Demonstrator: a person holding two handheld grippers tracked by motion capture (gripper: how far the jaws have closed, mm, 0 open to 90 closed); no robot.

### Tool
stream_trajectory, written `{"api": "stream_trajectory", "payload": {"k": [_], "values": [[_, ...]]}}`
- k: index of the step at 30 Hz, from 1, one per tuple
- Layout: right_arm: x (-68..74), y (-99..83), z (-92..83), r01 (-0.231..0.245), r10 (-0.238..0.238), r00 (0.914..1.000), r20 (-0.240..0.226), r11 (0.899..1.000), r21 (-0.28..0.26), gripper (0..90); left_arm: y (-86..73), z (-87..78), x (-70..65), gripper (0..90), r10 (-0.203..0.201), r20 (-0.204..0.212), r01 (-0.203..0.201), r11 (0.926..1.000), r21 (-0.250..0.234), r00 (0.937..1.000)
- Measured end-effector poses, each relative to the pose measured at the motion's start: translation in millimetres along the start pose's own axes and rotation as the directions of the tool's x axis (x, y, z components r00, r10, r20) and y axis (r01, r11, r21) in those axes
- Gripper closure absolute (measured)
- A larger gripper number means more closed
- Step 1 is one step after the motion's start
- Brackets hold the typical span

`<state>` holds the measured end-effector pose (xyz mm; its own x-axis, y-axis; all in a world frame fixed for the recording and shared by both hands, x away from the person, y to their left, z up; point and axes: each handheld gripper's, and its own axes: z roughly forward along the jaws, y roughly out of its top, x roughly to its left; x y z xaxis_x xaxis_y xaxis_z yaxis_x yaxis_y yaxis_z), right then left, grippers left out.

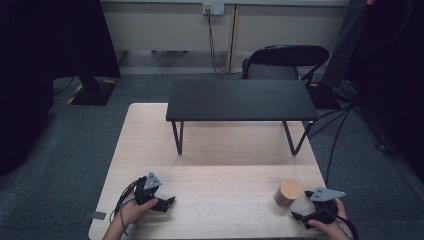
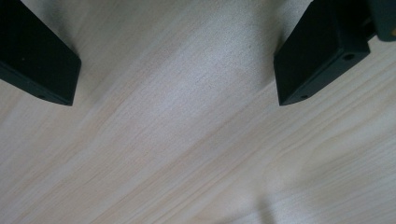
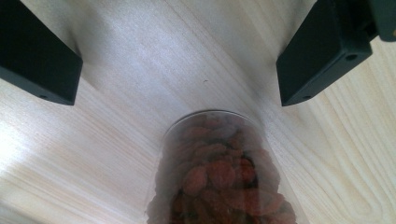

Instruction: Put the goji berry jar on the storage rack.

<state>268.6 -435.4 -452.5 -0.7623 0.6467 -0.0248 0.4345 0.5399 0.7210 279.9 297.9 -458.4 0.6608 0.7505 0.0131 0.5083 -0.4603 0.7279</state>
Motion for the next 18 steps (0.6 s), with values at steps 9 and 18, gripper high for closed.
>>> {"api": "stream_trajectory", "payload": {"k": [9, 18], "values": [[-1.4, 1.3, 0.6, 0.002, -0.002, 0.9998, -0.018, 1.0, -0.008, 0.4, -0.3, 0.2, -0.3, 0.0, -0.003, 0.0, 0.003, 1.0, -0.002, 1.0], [0.3, 7.4, 2.5, 0.008, -0.009, 0.9995, -0.031, 0.999, -0.037, 0.6, 0.1, -0.1, 0.1, 0.0, 0.001, 0.0, -0.001, 1.0, 0.001, 1.0]]}}
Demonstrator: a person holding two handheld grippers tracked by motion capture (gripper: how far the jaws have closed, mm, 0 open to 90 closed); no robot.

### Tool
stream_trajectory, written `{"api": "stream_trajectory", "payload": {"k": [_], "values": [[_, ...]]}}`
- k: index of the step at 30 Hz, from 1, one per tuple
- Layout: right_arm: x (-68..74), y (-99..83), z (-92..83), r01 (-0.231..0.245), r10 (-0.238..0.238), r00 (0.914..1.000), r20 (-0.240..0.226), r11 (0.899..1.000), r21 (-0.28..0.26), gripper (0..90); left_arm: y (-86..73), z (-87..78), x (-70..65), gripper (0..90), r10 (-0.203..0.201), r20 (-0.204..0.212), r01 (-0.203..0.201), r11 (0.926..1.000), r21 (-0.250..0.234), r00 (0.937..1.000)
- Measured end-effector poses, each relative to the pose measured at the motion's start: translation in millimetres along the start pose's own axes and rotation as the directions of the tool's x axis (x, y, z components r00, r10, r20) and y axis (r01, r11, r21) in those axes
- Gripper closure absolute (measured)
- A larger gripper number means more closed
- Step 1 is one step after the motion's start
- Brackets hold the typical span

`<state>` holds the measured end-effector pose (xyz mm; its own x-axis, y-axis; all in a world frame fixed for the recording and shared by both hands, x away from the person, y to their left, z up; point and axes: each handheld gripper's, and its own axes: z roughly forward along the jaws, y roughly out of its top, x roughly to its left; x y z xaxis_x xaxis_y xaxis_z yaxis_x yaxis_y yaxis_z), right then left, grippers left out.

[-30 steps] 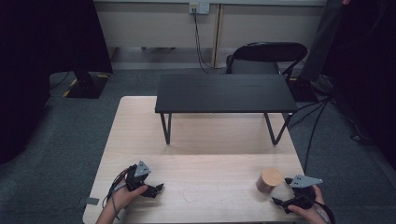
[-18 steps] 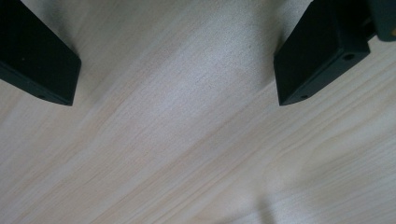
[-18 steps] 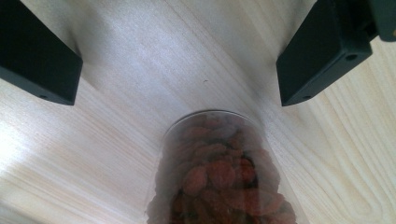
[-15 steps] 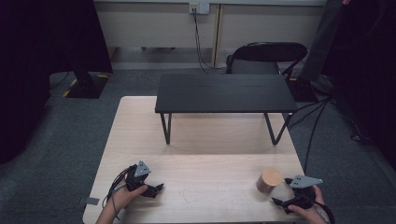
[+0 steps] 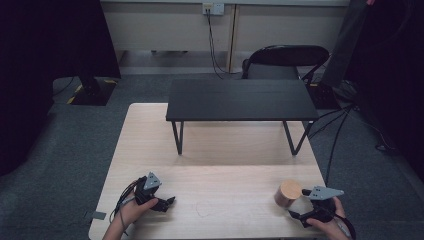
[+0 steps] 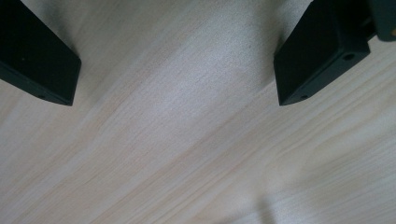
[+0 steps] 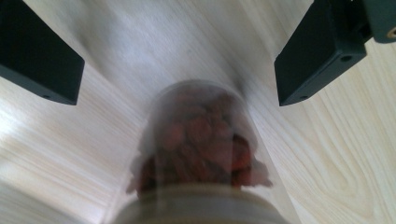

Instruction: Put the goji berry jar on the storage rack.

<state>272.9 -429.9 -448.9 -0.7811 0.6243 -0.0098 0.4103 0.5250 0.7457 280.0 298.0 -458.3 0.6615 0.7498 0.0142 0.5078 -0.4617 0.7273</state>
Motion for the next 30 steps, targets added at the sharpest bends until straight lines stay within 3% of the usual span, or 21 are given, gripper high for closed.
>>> {"api": "stream_trajectory", "payload": {"k": [30], "values": [[0.4, 9.5, 10.3, -0.016, 0.016, 0.9998, -0.008, 0.997, -0.069, 0.3, -0.4, 0.2, -0.3, 0.0, -0.004, 0.0, 0.004, 1.0, -0.003, 1.0]]}}
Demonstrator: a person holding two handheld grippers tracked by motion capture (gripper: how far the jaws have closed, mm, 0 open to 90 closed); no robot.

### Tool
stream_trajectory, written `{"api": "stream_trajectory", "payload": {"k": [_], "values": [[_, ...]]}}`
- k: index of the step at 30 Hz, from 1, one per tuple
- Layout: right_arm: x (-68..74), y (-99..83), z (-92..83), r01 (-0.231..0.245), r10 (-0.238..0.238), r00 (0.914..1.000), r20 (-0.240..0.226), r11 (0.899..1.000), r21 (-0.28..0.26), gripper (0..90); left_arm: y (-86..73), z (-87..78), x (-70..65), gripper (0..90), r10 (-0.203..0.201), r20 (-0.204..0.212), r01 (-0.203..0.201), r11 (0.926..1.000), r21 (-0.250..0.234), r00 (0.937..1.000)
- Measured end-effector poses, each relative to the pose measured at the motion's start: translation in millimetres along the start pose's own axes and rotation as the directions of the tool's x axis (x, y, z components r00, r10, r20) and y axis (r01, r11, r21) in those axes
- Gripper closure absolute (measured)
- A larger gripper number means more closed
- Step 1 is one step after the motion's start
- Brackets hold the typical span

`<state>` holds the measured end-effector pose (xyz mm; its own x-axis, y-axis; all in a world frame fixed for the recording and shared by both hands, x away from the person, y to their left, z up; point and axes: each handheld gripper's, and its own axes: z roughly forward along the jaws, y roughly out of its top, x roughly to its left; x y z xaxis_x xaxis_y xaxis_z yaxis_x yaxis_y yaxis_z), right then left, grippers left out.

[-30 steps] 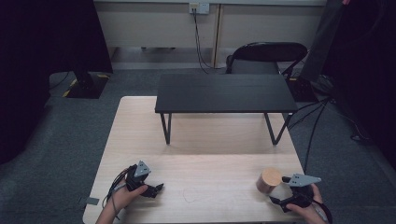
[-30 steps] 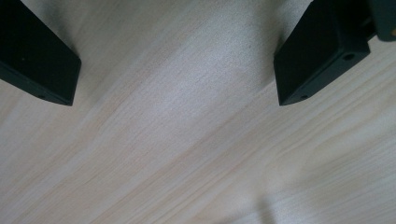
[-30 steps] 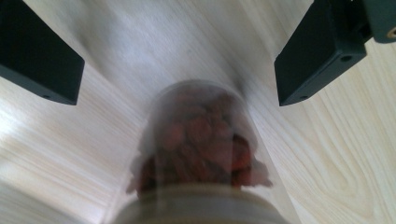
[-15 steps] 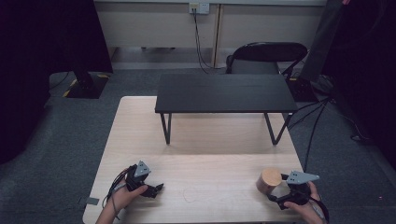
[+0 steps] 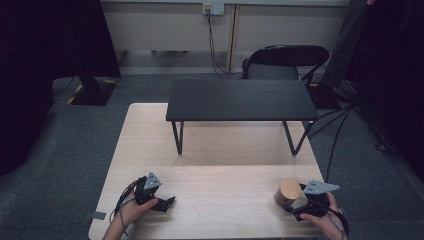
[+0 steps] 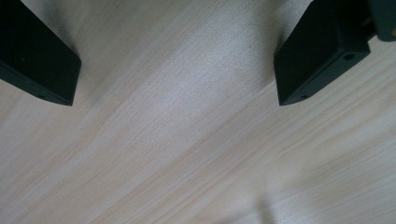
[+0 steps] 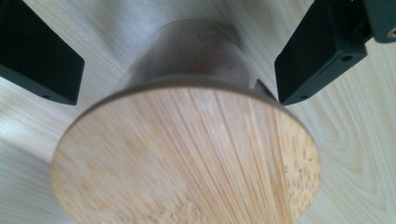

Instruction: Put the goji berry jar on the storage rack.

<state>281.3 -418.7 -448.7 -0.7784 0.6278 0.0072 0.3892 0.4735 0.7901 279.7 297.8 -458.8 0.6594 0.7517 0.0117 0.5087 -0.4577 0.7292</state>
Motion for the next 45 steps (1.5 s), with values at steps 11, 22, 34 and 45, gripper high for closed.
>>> {"api": "stream_trajectory", "payload": {"k": [11, 22, 34, 45], "values": [[4.0, 3.0, 3.6, -0.003, 0.003, 0.9997, 0.023, 1.0, 0.0, 7.6, 0.3, -0.2, 0.3, 0.0, 0.003, 0.0, -0.003, 1.0, 0.002, 1.0], [4.0, 3.1, 5.0, 0.044, -0.044, 0.999, 0.006, 0.999, -0.015, 19.0, 0.1, 0.0, 0.0, 0.0, 0.0, 0.0, 0.0, 1.0, 0.0, 1.0], [3.2, 1.5, 6.2, 0.047, -0.048, 0.9988, -0.008, 0.998, -0.031, 25.7, 0.0, 0.0, 0.0, 0.0, 0.0, 0.0, 0.0, 1.0, 0.0, 1.0], [9.7, 6.6, 4.3, 0.06, -0.06, 0.998, 0.022, 0.998, -0.023, 25.8, 0.0, 0.0, 0.0, 0.0, 0.0, 0.0, 0.0, 1.0, 0.0, 1.0]]}}
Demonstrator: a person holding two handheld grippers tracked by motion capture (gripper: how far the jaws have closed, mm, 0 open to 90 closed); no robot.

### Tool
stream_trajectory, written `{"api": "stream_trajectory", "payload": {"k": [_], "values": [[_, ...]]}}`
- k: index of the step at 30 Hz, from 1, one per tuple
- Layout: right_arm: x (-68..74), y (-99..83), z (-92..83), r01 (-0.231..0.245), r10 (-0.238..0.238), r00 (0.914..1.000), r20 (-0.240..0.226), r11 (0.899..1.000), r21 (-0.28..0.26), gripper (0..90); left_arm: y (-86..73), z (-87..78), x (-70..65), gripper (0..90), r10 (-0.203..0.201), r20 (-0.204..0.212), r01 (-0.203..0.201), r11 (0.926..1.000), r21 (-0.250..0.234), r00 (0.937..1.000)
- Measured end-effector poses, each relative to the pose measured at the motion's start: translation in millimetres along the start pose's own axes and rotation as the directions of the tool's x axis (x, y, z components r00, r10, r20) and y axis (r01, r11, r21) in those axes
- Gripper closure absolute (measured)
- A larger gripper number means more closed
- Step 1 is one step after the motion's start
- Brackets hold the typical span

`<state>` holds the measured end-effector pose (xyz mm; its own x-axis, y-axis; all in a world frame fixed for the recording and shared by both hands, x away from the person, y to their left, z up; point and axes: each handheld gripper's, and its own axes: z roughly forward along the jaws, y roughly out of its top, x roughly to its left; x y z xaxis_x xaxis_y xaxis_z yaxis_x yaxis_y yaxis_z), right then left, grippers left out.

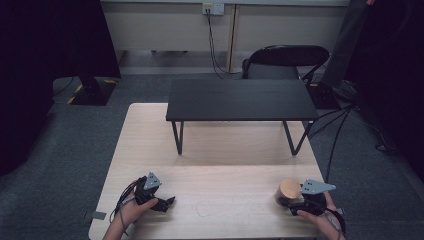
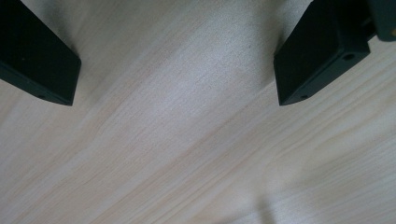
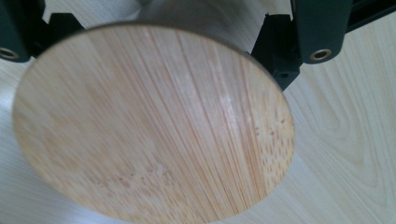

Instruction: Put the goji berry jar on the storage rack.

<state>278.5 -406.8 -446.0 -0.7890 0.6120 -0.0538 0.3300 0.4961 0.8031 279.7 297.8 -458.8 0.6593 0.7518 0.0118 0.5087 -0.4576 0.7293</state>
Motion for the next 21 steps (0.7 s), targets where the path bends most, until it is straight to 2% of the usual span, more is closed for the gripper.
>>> {"api": "stream_trajectory", "payload": {"k": [11, 15, 18, 21], "values": [[1.3, 20.0, -3.6, -0.007, 0.006, 0.9991, -0.041, 1.0, -0.009, 25.8, -0.1, 0.0, 0.0, 0.0, 0.0, 0.0, 0.0, 1.0, -0.001, 1.0], [-0.1, 34.4, -3.8, -0.006, 0.006, 0.9975, -0.071, 1.0, -0.01, 25.8, -0.3, 0.1, -0.1, 0.0, -0.002, 0.0, 0.002, 1.0, -0.002, 1.0], [1.0, 48.1, -5.3, 0.009, -0.009, 0.9972, -0.074, 1.0, 0.0, 25.8, -0.3, 0.1, -0.1, 0.0, -0.002, 0.0, 0.002, 1.0, -0.002, 1.0], [-1.9, 60.1, -7.4, 0.005, -0.005, 0.996, -0.089, 1.0, -0.002, 25.8, -0.3, 0.1, 0.0, 0.0, -0.002, 0.0, 0.002, 1.0, -0.002, 1.0]]}}
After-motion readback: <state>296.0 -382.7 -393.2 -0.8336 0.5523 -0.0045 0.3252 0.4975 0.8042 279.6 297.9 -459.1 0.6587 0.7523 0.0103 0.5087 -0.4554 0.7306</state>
